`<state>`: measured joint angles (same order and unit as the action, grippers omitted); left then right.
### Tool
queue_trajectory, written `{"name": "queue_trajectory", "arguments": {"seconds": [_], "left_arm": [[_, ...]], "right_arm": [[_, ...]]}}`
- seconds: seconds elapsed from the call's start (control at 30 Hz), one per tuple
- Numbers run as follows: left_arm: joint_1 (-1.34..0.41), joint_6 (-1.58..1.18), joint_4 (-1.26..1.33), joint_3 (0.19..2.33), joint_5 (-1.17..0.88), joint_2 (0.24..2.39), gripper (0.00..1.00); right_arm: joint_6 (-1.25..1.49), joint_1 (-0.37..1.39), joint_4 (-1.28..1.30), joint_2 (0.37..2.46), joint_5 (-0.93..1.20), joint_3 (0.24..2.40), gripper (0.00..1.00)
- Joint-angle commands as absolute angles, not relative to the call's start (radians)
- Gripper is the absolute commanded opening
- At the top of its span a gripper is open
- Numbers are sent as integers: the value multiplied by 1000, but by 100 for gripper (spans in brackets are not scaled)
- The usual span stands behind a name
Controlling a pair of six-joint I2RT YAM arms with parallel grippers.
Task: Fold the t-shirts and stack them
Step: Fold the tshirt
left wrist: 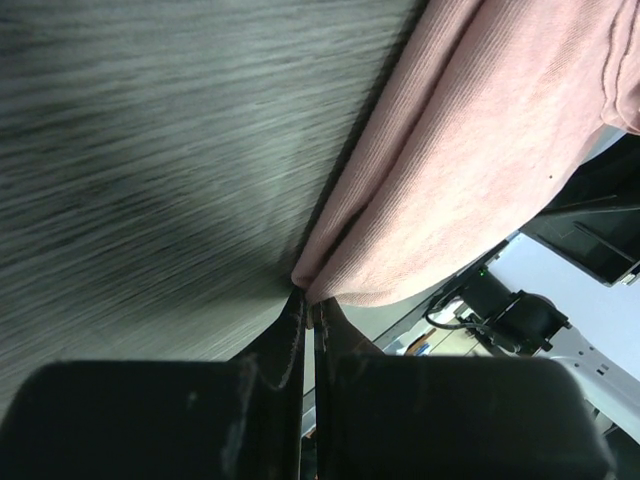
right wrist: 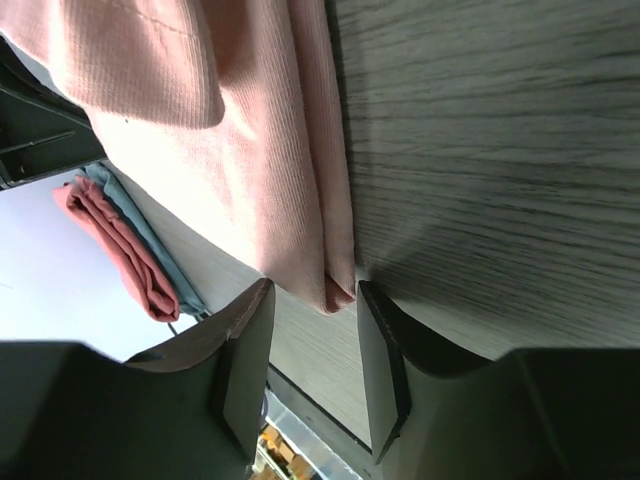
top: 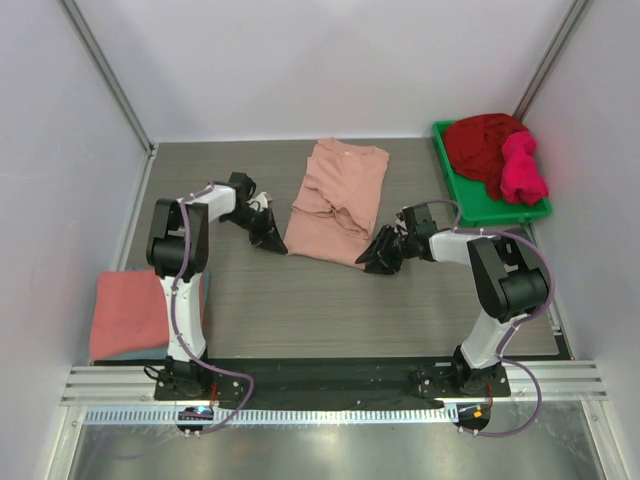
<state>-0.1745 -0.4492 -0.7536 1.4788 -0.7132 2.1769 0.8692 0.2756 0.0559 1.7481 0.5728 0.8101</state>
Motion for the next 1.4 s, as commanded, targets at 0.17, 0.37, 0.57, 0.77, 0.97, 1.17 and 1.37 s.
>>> {"name": "queue_trajectory", "arguments": {"seconds": [0.17, 0.37, 0.57, 0.77, 0.97, 1.17, 1.37], "left_arm": [[-178, -445, -723, 1422, -678, 2109, 0], [-176, -456, -719, 1344, -675, 1991, 0], [-178, -584, -632, 1178, -773, 1743, 0], [-192, -589, -640, 1092, -784, 1556, 0], [-190, -601, -641, 1028, -795, 1448, 0], [-181, -583, -643, 1072, -808, 1430, 0], [-163, -552, -652, 1121, -798, 1448, 0]], "right_arm": [[867, 270, 9, 1808, 499, 837, 14], [796, 252, 24, 1749, 561, 888, 2], [660, 238, 164, 1588, 692, 881, 2], [523, 238, 340, 1392, 716, 851, 2], [454, 241, 425, 1299, 703, 882, 1], [433, 242, 440, 1307, 687, 896, 2], [411, 241, 433, 1325, 677, 960, 2]]}}
